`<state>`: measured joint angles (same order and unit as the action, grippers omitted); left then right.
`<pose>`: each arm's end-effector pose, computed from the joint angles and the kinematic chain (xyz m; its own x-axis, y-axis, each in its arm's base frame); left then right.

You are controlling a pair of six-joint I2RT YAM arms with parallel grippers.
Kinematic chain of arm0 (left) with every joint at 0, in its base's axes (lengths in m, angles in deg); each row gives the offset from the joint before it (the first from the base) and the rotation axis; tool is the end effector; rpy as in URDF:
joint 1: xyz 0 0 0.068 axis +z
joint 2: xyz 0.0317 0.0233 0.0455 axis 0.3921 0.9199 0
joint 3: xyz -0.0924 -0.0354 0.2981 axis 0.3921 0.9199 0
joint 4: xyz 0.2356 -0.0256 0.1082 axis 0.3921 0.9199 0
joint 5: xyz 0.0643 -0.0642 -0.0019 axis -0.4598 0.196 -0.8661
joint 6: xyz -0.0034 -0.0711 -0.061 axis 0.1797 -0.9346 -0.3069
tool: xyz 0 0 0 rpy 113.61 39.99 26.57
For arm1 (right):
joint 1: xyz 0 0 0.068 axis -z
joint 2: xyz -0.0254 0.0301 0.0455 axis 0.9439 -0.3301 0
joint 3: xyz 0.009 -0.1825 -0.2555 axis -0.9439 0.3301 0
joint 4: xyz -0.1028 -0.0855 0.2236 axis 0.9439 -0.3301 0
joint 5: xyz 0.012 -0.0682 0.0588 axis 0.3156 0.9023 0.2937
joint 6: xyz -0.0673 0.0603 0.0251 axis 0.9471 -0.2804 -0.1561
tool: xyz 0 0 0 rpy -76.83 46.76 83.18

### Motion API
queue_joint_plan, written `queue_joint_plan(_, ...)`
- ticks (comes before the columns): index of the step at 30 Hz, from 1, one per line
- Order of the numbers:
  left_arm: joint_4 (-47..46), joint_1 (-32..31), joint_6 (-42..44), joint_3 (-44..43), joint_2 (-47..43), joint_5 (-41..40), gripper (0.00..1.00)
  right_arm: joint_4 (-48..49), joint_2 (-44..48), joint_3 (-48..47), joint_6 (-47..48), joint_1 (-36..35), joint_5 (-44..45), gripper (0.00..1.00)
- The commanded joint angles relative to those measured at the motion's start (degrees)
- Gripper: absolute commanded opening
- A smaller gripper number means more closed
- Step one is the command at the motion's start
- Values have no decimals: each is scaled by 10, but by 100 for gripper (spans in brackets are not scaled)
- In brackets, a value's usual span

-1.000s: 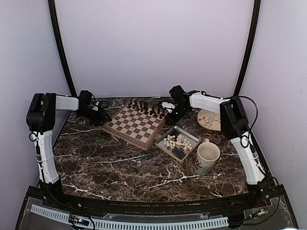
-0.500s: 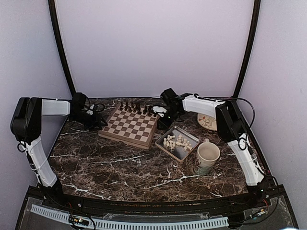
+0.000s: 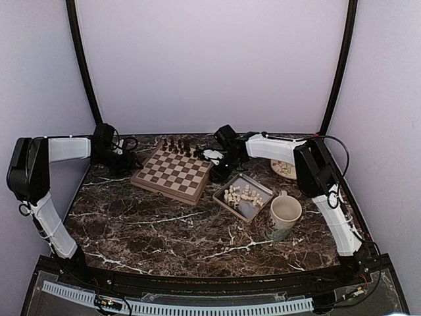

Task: Set up the chess pieces on the board
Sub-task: Move the chessboard to the center of the board.

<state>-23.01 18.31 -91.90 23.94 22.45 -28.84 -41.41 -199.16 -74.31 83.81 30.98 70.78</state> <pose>0.3893 -0.0660 0.2049 -0.8579 -0.2418 -0.4533 0.0210 0.8651 -0.5012 0.4469 0.3906 0.1305 -0.3975 -0.7476 -0.5321 -0.8741 0.4849 -0.0283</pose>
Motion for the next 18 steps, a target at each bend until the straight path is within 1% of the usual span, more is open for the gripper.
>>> queue_joint_plan(1,-6,-1,3,-86,38,-33,66,52,62,43,-28,-5,3,46)
queue_joint_plan(7,23,-1,10,-213,165,-11,67,25,36,4,-39,-7,-27,48)
queue_joint_plan(10,40,-1,18,-254,208,6,66,21,27,-3,-37,-8,-34,48)
queue_joint_plan(14,54,-1,28,-265,238,23,64,12,17,-9,-31,-8,-44,49)
queue_joint_plan(18,59,-1,36,-250,242,47,60,13,13,-1,-10,-11,-59,49)
